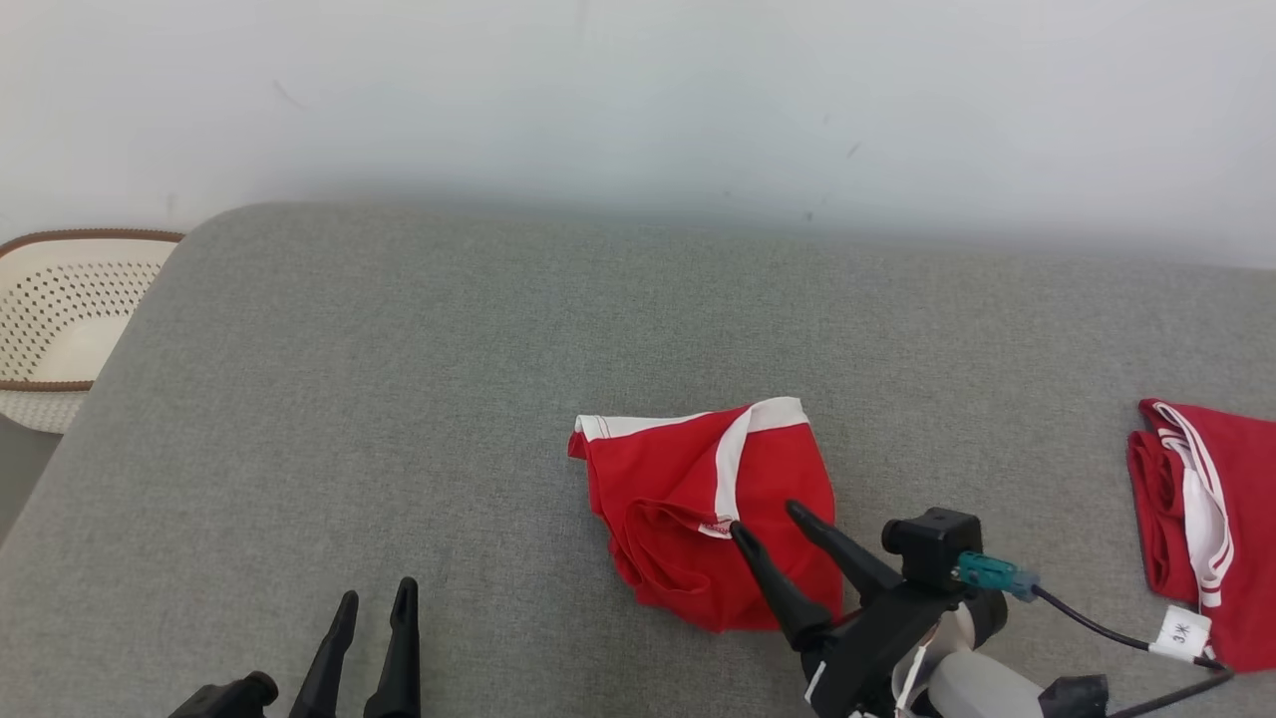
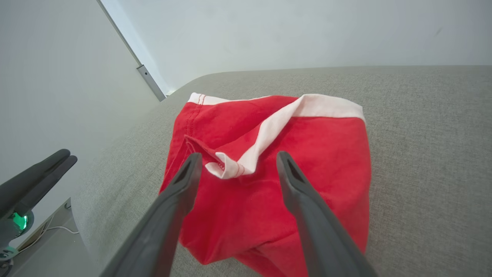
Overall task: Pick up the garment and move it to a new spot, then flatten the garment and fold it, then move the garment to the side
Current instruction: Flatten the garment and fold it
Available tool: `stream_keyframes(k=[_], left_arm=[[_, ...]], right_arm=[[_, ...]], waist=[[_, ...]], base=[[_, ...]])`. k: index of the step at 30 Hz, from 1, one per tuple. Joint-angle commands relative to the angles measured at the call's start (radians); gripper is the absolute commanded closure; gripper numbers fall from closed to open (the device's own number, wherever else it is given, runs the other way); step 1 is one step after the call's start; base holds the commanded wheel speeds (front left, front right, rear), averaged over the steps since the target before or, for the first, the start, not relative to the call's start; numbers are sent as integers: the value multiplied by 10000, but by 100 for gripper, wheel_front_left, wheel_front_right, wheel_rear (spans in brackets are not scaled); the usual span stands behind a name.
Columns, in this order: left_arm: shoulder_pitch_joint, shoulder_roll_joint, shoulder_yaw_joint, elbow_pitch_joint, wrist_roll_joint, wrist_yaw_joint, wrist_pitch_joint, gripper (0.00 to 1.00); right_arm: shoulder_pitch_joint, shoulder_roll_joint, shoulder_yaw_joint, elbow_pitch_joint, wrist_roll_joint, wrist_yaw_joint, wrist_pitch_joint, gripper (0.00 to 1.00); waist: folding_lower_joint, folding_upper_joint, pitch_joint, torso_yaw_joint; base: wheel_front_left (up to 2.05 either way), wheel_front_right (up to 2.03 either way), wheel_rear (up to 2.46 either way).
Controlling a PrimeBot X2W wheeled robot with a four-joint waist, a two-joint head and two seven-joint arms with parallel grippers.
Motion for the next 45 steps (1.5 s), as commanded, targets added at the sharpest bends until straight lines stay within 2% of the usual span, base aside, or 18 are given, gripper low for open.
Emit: stream_keyframes(k=[1, 4, 21, 22, 23, 25, 27, 28, 29, 36, 38, 39, 41, 45], left_arm=[[78, 6, 9, -9, 32, -2, -9, 0], [6, 8, -101, -16, 44, -2, -9, 0], [-217, 5, -292, 12, -234, -2, -9, 0], [-239, 6, -295, 0, -266, -2, -9, 0], [-261, 6, -293, 5, -291, -2, -9, 0], [-307, 6, -320, 13, -357, -2, -9, 0], [-360, 6, -378, 13, -351, -2, -9, 0], [-380, 5, -408, 2, -360, -2, -9, 0], [-393, 6, -437, -11, -381, -2, -9, 0], [-457, 5, -618, -22, -489, -2, -9, 0], [-480, 6, -711, -3, -550, -2, -9, 0], [-492, 8, -748, 12, -611, -2, -9, 0], [-541, 5, -868, 37, -686, -2, -9, 0], [-592, 8, -996, 96, -812, -2, -9, 0]], right_arm=[[163, -33, -184, -114, -162, -1, -43, 0], [437, -23, -555, -127, -431, -1, -43, 0], [-162, 642, -955, 1127, -1333, -1, -45, 1], [-218, 669, -981, 1169, -1390, -1, -45, 12], [-274, 698, -1007, 1210, -1430, -1, -45, 54], [-399, 736, -1054, 1287, -1487, -1, -45, 62], [-519, 773, -1113, 1270, -1590, -1, -47, 78], [-576, 786, -1179, 1238, -1648, -1, -47, 98], [-608, 794, -1254, 1172, -1702, -1, -47, 100], [-1068, 684, -1295, 1145, -2089, -1, -47, 100], [-1362, 702, -1183, 1278, -2188, -1, -46, 79], [-1533, 729, -1162, 1374, -2242, -1, -46, 61], [-1825, 794, -1130, 1613, -2347, -1, -46, 0], [-2189, 932, -966, 2156, -2355, -1, -46, 0]], waist=[[0, 0, 20, 23], [0, 0, 87, 129], [0, 0, 629, 881], [0, 0, 666, 903], [0, 0, 699, 925], [0, 0, 755, 969], [0, 0, 830, 1025], [0, 0, 854, 1053], [0, 0, 873, 1077], [0, 0, 992, 1297], [0, 0, 1008, 1401], [0, 0, 1025, 1453], [0, 0, 1057, 1595], [0, 0, 1082, 1848]], base=[[0, 0, 0], [0, 0, 0], [0, 0, 0], [0, 0, 0], [0, 0, 0], [0, 0, 0], [0, 0, 0], [0, 0, 0], [0, 0, 0], [0, 0, 0], [0, 0, 0], [0, 0, 0], [0, 0, 0], [0, 0, 0]])
